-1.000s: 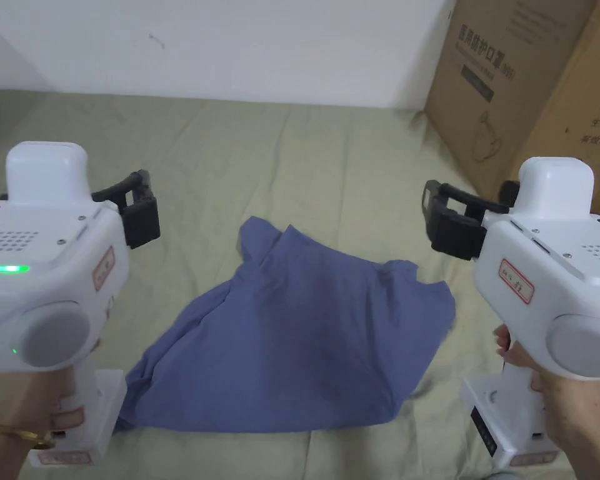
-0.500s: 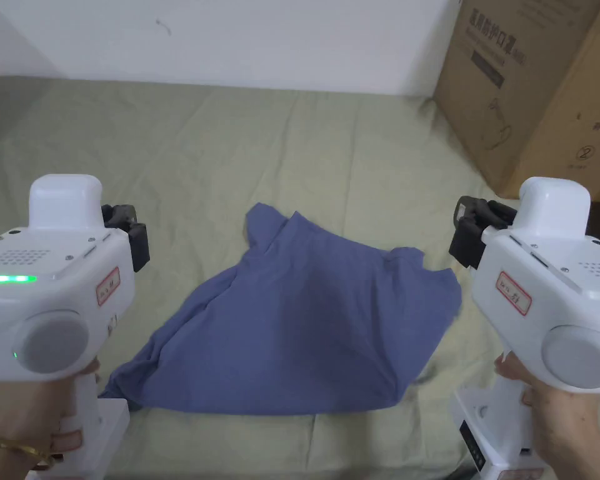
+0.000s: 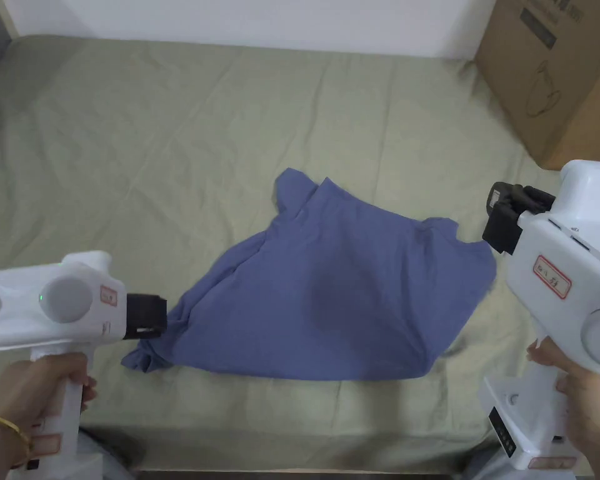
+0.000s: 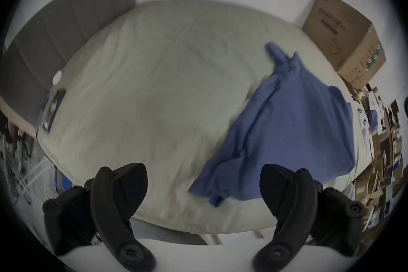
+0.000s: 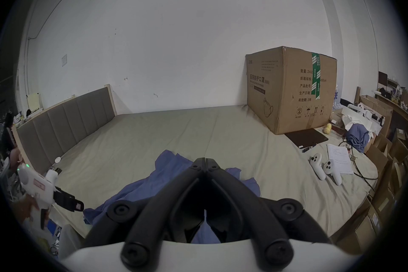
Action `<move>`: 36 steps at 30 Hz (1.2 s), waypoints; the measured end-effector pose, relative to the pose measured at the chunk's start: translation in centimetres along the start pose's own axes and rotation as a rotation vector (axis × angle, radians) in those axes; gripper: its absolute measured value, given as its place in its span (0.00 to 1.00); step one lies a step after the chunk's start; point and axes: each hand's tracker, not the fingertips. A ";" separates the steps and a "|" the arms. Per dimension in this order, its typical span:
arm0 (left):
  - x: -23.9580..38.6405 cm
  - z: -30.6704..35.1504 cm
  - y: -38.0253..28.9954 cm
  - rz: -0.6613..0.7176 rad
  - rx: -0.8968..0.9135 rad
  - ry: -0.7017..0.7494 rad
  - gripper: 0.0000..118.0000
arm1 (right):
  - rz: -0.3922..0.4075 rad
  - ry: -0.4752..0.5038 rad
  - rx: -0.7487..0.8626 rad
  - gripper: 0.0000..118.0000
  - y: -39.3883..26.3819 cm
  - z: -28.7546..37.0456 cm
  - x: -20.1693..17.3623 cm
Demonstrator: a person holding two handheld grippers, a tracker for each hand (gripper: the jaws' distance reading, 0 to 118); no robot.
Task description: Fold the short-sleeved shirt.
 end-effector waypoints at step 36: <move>1.3 2.8 -2.1 0.153 0.150 -0.173 0.06 | 0.249 0.191 -0.571 0.98 6.6 -22.3 -3.2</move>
